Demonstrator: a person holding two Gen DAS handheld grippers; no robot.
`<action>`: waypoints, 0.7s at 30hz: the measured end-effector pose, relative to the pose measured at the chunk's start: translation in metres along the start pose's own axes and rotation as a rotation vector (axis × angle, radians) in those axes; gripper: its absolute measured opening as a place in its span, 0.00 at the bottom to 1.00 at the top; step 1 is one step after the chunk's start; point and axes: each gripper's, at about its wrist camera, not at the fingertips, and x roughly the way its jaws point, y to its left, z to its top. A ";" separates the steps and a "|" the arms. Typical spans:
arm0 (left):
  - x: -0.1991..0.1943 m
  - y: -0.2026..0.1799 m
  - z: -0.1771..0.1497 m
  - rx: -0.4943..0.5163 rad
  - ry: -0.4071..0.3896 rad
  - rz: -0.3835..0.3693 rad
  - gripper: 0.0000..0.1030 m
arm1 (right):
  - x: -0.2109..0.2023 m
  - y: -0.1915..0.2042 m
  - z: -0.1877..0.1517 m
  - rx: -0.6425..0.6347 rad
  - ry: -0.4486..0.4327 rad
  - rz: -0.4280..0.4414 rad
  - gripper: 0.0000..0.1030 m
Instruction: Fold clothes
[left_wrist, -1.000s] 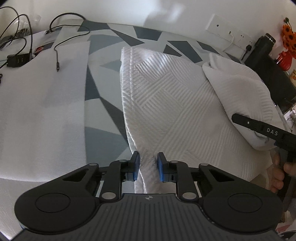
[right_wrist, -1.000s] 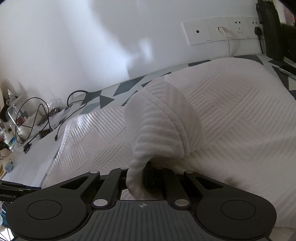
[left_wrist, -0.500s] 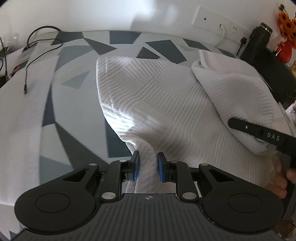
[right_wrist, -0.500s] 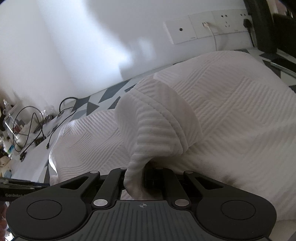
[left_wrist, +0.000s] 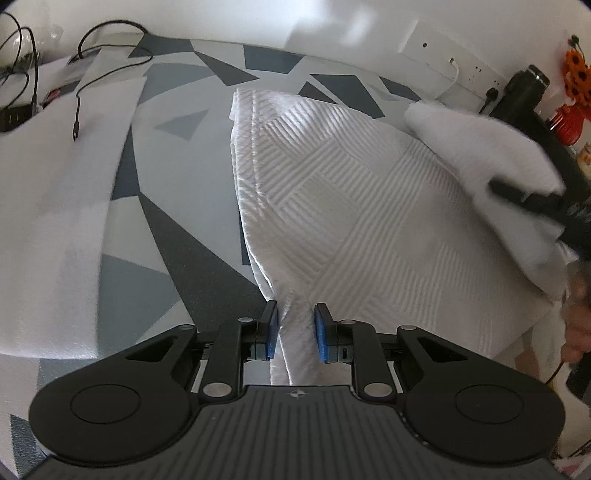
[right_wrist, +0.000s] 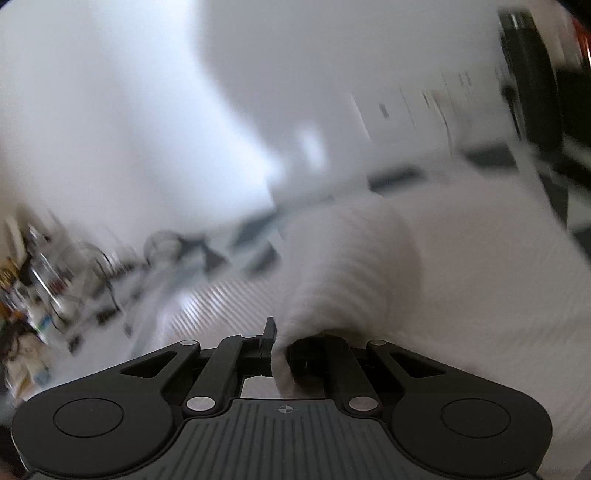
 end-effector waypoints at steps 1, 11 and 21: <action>-0.001 0.003 0.000 -0.006 -0.001 -0.011 0.21 | -0.005 0.007 0.005 -0.003 -0.023 0.012 0.05; -0.002 0.016 0.001 -0.070 0.005 -0.083 0.20 | 0.015 0.073 -0.032 -0.268 0.145 0.068 0.05; -0.004 0.018 -0.004 -0.085 -0.009 -0.101 0.20 | 0.026 0.074 -0.076 -0.331 0.273 0.042 0.05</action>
